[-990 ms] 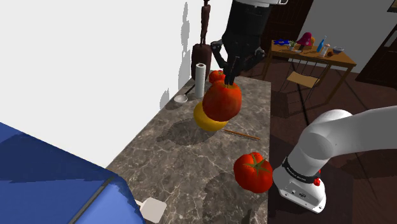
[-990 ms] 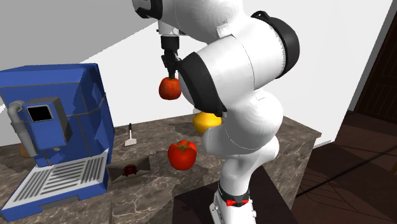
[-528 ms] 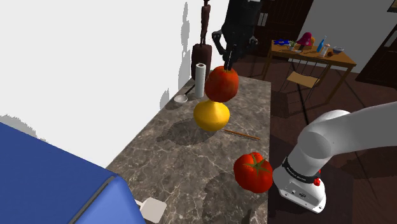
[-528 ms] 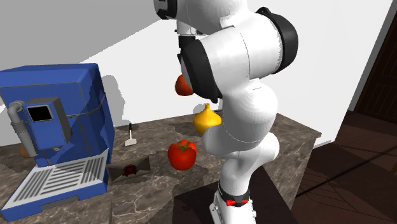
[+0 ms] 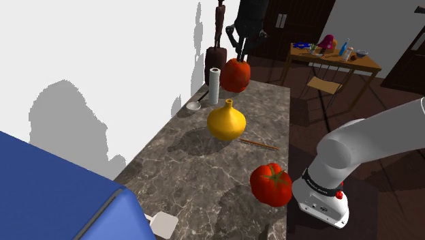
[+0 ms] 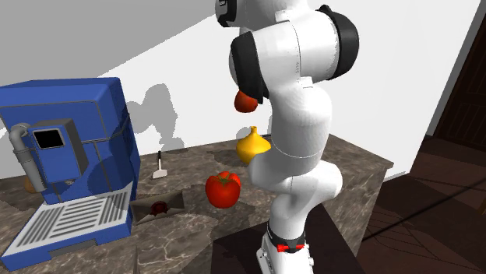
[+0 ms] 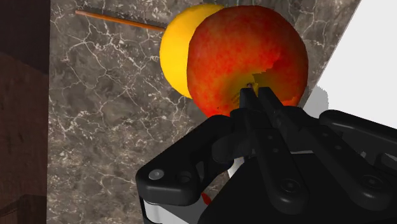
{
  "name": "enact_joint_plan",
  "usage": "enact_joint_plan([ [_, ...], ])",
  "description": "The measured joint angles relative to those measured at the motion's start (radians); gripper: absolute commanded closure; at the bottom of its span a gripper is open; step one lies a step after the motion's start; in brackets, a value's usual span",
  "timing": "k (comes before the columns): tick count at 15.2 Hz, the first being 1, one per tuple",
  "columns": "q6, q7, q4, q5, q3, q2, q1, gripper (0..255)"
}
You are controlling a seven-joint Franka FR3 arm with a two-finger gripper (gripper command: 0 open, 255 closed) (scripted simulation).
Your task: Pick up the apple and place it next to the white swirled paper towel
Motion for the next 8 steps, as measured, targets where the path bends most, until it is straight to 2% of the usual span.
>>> enact_joint_plan([
  [8, 0.031, -0.121, 0.135, -0.079, -0.071, 0.189, -0.064, 255],
])
